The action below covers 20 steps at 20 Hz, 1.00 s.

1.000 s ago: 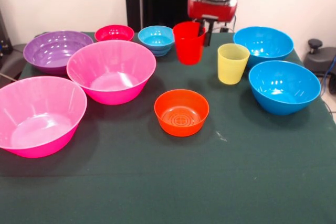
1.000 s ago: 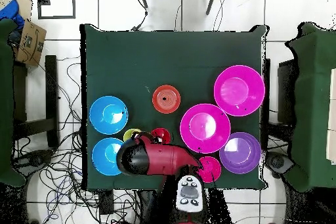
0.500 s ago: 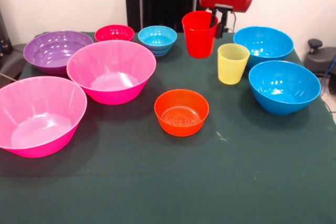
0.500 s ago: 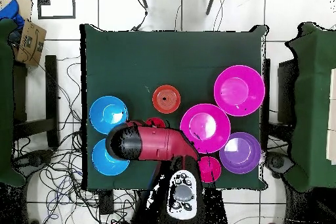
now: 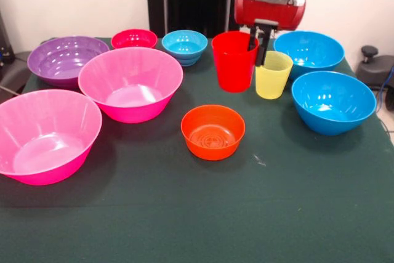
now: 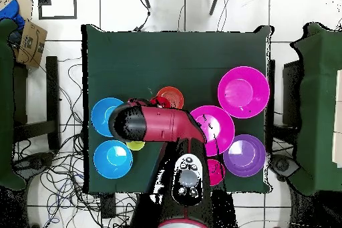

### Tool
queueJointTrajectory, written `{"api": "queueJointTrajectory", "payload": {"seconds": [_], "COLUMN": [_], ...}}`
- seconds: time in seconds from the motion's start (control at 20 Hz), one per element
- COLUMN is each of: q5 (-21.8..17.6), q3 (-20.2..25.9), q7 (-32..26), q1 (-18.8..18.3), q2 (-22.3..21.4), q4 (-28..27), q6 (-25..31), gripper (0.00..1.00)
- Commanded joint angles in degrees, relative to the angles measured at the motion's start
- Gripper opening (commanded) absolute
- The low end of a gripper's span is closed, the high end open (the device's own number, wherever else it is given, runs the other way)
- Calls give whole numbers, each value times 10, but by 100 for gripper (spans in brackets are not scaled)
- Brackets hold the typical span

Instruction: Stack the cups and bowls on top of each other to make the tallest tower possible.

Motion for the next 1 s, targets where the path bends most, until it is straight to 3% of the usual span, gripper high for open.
{"api": "queueJointTrajectory", "payload": {"seconds": [0.05, 0.55, 1.0], "q5": [7, -8, -15], "q3": [52, 46, 53], "q7": [37, 41, 35], "q1": [-22, -16, -25], "q2": [83, 125, 133], "q4": [-95, -111, -92], "q6": [35, 15, -7], "gripper": [0, 0, 0]}}
